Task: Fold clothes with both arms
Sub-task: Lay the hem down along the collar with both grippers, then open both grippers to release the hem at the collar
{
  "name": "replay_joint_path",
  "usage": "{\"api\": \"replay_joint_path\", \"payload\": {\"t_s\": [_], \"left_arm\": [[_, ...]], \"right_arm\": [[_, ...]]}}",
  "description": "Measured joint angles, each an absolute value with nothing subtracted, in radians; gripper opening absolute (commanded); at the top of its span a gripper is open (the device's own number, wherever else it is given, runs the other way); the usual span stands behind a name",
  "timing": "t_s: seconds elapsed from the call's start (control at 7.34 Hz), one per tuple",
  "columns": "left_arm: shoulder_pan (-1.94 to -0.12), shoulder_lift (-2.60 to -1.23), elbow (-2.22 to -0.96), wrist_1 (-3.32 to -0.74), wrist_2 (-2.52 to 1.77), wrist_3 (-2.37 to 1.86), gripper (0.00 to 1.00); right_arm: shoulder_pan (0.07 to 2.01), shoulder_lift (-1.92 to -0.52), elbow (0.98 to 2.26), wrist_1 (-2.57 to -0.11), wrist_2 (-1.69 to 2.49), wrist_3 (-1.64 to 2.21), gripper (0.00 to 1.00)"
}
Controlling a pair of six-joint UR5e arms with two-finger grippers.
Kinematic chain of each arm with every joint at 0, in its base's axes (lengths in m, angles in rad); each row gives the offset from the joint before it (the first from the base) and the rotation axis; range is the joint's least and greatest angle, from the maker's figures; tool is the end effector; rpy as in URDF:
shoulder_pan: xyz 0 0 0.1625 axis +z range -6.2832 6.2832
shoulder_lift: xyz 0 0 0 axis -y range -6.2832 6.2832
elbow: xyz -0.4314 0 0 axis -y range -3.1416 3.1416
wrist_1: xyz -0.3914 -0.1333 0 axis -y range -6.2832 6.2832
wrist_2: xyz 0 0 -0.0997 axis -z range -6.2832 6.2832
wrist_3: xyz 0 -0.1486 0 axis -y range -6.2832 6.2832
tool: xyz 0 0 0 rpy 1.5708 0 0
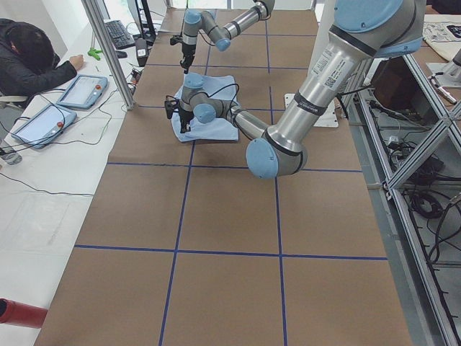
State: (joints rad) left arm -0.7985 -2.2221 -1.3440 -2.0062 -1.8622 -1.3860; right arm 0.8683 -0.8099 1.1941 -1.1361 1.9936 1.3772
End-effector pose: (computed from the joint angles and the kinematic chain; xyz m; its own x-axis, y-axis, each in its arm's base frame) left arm 0.4871 -0.6299 0.3617 0.5457 -0.3080 -0.7793 0.4414 0.8962 -0.0450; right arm -0.4794 -0.6782 0.3480 0.5297 0.3542 0.7707 -0.4081 0.9030 -0.1345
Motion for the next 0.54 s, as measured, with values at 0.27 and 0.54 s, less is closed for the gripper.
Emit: {"api": "replay_joint_path", "payload": {"t_s": [0.27,0.54], "left_arm": [[-0.806,-2.226,-1.321,-2.029,-1.861,-1.388,0.00],[-0.808,-2.228,-1.308,-2.033,-1.861,-1.388,0.00]], "right_arm": [[0.869,-0.798,1.171,-1.135,1.984,1.376,0.00],[0.879,-0.795,1.166,-1.135,1.982,1.376,0.00]]}}
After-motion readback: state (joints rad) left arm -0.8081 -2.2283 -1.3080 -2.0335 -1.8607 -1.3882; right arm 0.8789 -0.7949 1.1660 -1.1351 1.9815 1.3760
